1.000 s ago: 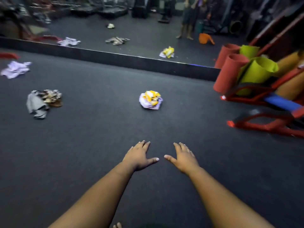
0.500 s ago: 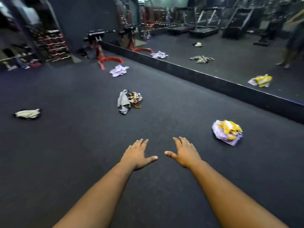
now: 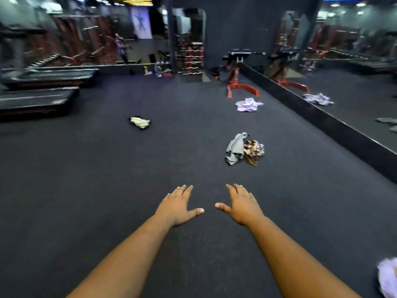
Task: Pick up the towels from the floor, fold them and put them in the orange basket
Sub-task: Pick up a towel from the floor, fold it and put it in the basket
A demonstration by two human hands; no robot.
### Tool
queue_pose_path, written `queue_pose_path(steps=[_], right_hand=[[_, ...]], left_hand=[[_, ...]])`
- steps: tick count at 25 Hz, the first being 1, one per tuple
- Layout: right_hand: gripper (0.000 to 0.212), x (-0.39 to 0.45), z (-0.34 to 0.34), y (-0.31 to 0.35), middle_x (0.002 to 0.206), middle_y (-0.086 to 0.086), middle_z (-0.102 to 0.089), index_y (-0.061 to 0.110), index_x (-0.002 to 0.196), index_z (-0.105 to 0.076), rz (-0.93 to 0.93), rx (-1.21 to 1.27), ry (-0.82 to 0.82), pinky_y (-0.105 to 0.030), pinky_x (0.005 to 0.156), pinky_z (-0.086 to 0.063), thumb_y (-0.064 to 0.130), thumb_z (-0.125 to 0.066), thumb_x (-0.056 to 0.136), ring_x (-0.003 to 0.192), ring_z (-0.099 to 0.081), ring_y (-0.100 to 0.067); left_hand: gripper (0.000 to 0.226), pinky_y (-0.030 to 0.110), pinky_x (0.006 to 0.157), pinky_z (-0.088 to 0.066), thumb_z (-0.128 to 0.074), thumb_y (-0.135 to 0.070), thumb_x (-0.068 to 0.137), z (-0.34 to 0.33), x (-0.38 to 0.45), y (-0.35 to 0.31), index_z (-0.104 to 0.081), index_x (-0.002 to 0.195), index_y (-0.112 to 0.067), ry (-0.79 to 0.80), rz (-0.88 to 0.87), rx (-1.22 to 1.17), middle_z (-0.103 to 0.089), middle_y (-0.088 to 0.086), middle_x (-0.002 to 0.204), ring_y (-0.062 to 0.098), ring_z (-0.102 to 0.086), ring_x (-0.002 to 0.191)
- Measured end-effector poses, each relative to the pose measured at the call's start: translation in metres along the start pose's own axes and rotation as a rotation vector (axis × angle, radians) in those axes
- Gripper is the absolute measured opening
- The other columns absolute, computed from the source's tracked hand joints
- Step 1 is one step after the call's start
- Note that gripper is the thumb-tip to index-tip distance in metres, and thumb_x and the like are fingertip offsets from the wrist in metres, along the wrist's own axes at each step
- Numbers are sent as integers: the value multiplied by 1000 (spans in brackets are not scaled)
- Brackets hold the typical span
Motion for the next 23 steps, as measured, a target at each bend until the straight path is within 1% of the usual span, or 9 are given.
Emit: queue_pose_path(steps=[2,6,11,15,19,23], right_hand=[[105,36,7,15,169,-7,-16,26,162,-14,73,-19,26,-51,124,-18,88,-32,79,156,-10,-27],[99,107,17,60,168,-7,-16,24,162,-14,223,-55,50,-50,124,-19,83,-38,86,156,-11,-26],[99,201,20,112,169,-7,-15,24,162,-13,327,-80,67,-50,125,-17,82,-40,87,157,-9,-26],[99,290,20,160,169,-6,-15,25,162,-12,353,-88,93,-50,126,-15,82,-40,86,157,-8,-25],[98,372,34,201,168,-6,-17,24,162,-14,347,-79,82,-51,125,-17,82,-40,87,157,-10,-26],[97,454,45,232,169,-5,-16,26,162,-13,352,-48,106,-51,125,-16,81,-42,87,157,-9,-25]], left_hand=[[105,45,126,-15,-40,-85,85,13,11,16,0,163,-28,-27,65,-22,-3,0,171,21,-5,157],[105,45,126,-15,-40,-85,85,37,34,62,1,163,-27,-66,204,-63,-3,1,171,21,-5,157],[108,46,126,-16,-40,-87,83,57,88,127,-1,163,-26,-99,303,-91,-4,2,171,22,-5,157],[107,45,126,-16,-42,-85,84,86,151,191,-3,163,-26,-123,347,-112,-5,2,171,22,-7,157],[108,46,126,-16,-42,-86,83,126,212,248,-3,163,-26,-99,344,-109,-4,2,171,22,-7,157],[108,46,126,-15,-41,-87,83,164,282,293,-1,163,-27,-78,376,-108,-3,2,171,22,-6,157]])
Point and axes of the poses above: each hand's wrist, its own x-axis towards the middle knuckle, its own z-axis out of the back of the hand, y = z × x, the point moved 5 cm from there along x, towards the middle knuckle
